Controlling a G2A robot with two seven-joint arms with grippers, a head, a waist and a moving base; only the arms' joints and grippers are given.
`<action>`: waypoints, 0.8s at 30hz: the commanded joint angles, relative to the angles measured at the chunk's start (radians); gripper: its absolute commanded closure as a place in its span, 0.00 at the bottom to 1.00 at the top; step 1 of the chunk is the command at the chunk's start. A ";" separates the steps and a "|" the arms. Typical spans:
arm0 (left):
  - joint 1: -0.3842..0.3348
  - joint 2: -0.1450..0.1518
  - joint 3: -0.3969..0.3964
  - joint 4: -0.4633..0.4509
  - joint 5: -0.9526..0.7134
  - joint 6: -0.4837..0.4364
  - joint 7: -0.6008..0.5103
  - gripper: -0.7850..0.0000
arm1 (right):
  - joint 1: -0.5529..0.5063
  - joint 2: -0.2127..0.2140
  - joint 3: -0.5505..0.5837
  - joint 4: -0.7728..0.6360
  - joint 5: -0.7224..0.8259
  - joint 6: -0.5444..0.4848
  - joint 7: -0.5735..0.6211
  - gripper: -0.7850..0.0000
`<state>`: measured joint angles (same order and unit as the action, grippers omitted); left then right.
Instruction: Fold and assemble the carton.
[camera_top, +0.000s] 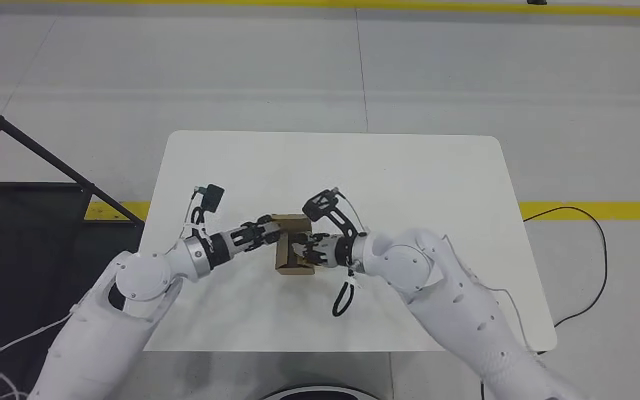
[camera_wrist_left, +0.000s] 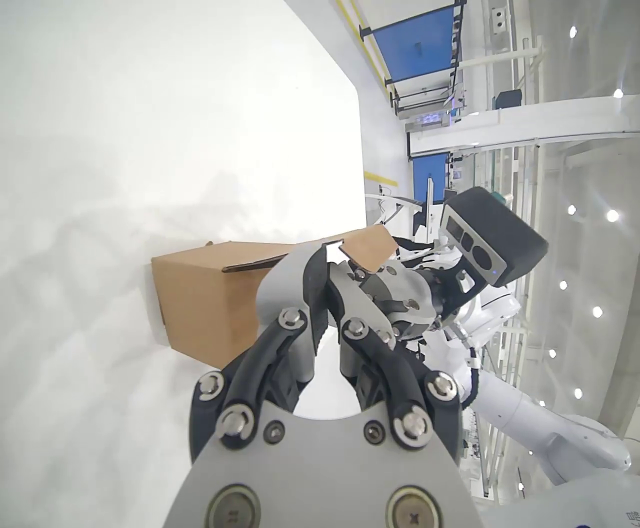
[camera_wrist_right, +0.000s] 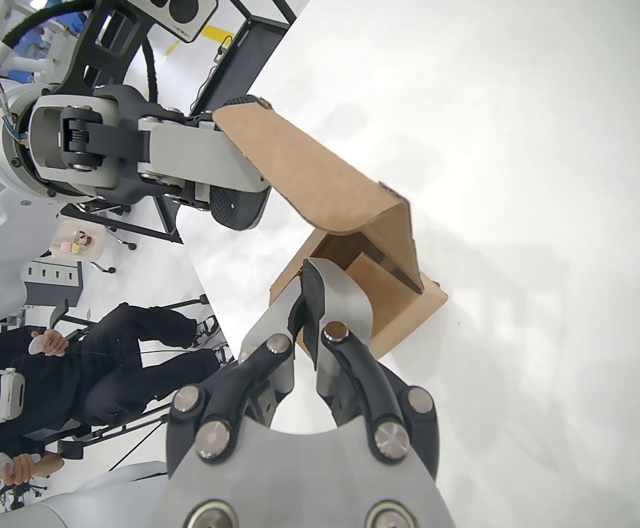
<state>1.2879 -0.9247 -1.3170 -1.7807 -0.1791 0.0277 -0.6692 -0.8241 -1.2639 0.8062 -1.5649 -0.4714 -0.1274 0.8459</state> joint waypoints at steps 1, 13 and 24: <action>0.006 0.000 -0.009 0.002 -0.004 -0.005 0.000 1.00 | 0.010 -0.006 -0.009 0.006 0.005 0.001 -0.019 1.00; 0.021 -0.004 -0.025 -0.001 -0.008 -0.015 0.001 1.00 | 0.081 -0.046 -0.052 0.119 0.121 0.040 0.009 1.00; 0.023 -0.009 -0.029 0.001 -0.006 -0.020 -0.001 1.00 | 0.098 -0.058 -0.077 0.138 0.054 0.060 0.010 1.00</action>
<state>1.3103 -0.9332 -1.3447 -1.7797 -0.1832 0.0085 -0.6702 -0.7272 -1.3215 0.7344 -1.4233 -0.3934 -0.0692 0.8598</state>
